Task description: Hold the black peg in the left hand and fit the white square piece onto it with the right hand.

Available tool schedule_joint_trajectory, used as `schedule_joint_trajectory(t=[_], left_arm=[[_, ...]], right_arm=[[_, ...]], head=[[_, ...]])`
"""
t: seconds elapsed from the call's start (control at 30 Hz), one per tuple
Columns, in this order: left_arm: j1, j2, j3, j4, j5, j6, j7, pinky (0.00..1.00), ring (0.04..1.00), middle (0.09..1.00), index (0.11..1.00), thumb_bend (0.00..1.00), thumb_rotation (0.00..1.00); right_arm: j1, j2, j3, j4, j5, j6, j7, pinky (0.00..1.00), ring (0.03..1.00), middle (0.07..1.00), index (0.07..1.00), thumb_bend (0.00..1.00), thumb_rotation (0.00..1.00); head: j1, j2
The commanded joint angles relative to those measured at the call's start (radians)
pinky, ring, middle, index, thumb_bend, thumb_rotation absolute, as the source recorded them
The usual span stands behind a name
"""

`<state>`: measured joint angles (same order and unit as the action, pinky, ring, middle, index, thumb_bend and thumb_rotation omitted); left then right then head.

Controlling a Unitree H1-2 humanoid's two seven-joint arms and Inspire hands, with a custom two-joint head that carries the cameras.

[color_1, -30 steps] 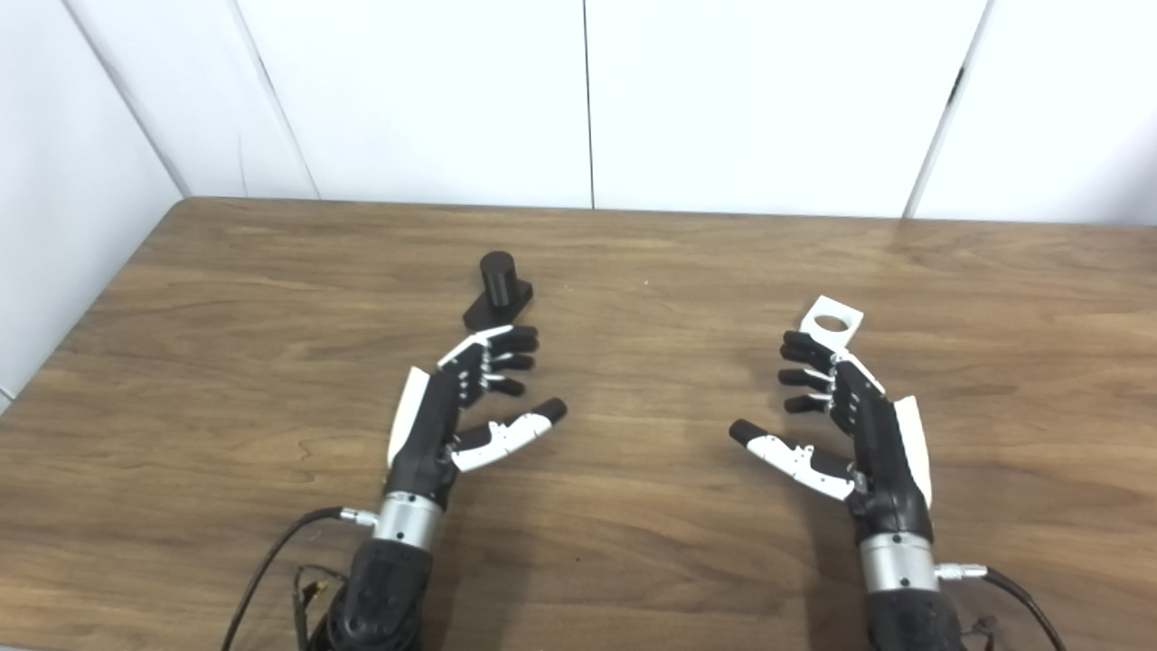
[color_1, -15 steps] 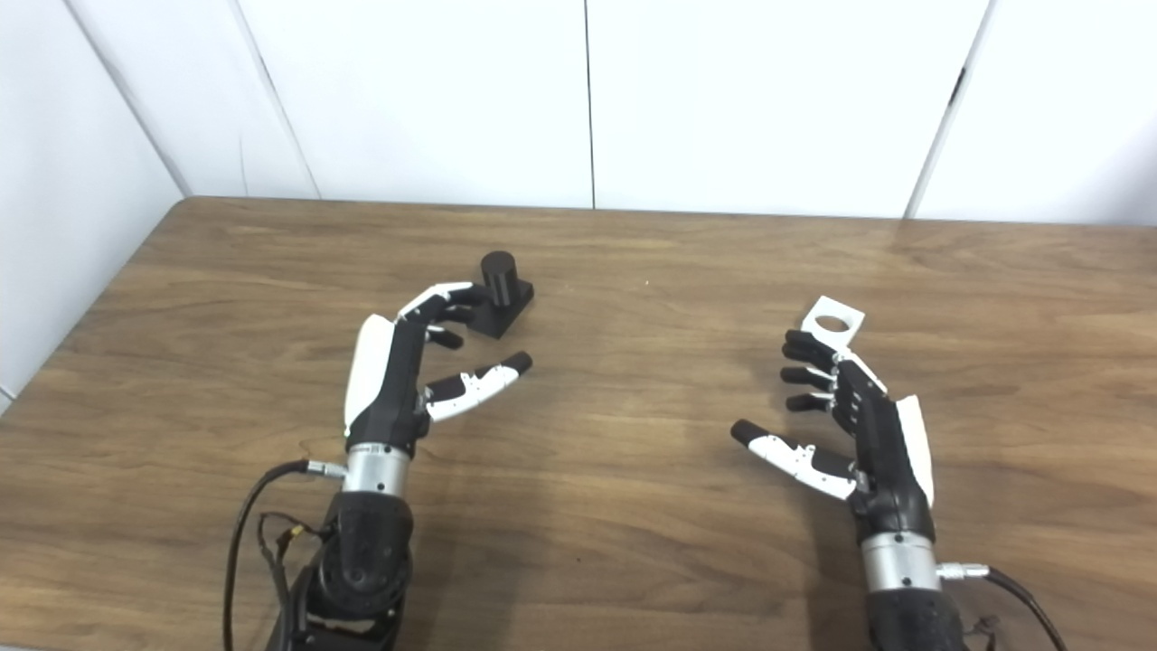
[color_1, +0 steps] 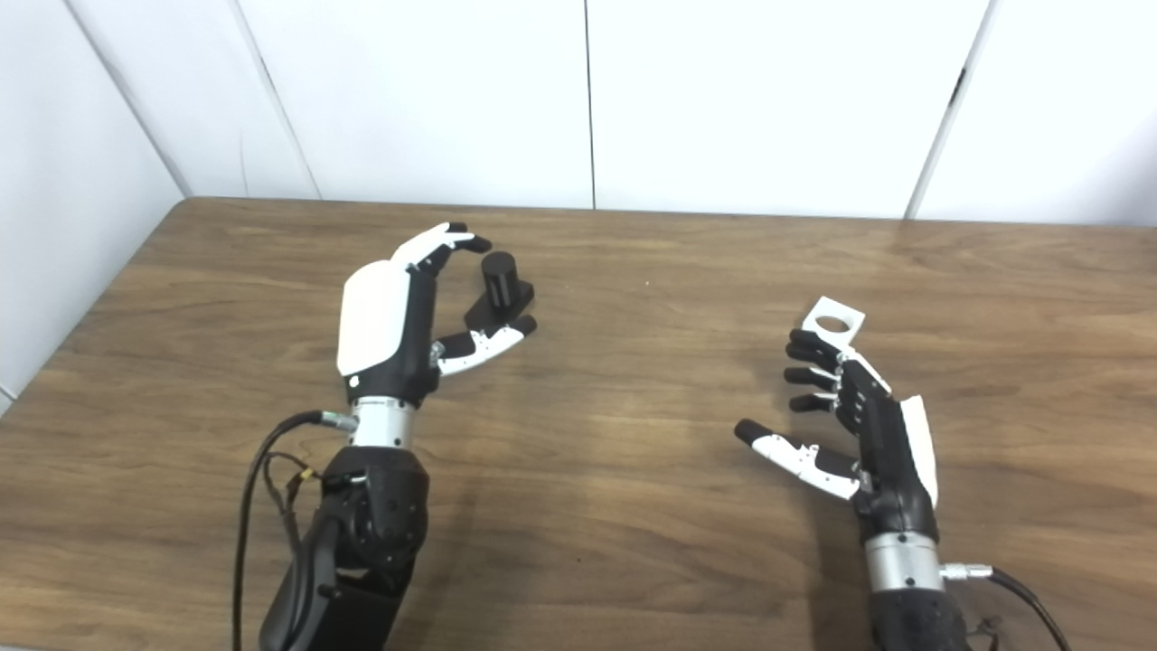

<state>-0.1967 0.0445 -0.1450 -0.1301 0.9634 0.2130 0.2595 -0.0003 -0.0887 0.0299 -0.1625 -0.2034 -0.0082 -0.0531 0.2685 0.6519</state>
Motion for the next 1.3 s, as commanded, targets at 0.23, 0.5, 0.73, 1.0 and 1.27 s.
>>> schedule_joint_trajectory(t=[0.23,0.5,0.73,1.0,1.27], left_arm=[[-0.14,0.045,-0.044,0.092,0.17,0.109,0.019,0.87,0.952,0.926,0.705,0.83,0.5],[-0.205,0.061,-0.066,0.191,0.211,0.181,0.026,0.89,0.947,0.94,0.719,0.85,0.55],[-0.246,0.069,-0.063,0.266,0.187,0.235,0.015,0.9,0.951,0.951,0.724,0.87,0.56],[-0.26,0.016,0.016,0.299,0.188,0.257,-0.058,0.83,0.961,0.975,0.785,0.89,0.6],[-0.277,-0.055,0.145,0.291,0.106,0.257,-0.16,0.86,0.974,1.0,0.835,0.86,0.46]], right_arm=[[-0.023,0.011,-0.002,-0.038,0.001,-0.03,-0.004,0.58,0.7,0.764,0.76,0.65,0.18],[-0.022,0.014,-0.006,-0.037,0.0,-0.033,-0.009,0.57,0.69,0.759,0.755,0.66,0.18],[-0.018,0.015,-0.007,-0.038,0.001,-0.036,-0.008,0.58,0.696,0.76,0.756,0.65,0.17],[-0.016,0.013,-0.005,-0.042,-0.008,-0.034,-0.008,0.59,0.705,0.761,0.758,0.65,0.16],[-0.015,0.013,-0.004,-0.035,-0.007,-0.043,-0.008,0.59,0.705,0.761,0.757,0.65,0.18]], head=[[-0.008,-0.002],[-0.012,-0.003],[-0.017,-0.002],[-0.021,0.0],[-0.022,0.0]])
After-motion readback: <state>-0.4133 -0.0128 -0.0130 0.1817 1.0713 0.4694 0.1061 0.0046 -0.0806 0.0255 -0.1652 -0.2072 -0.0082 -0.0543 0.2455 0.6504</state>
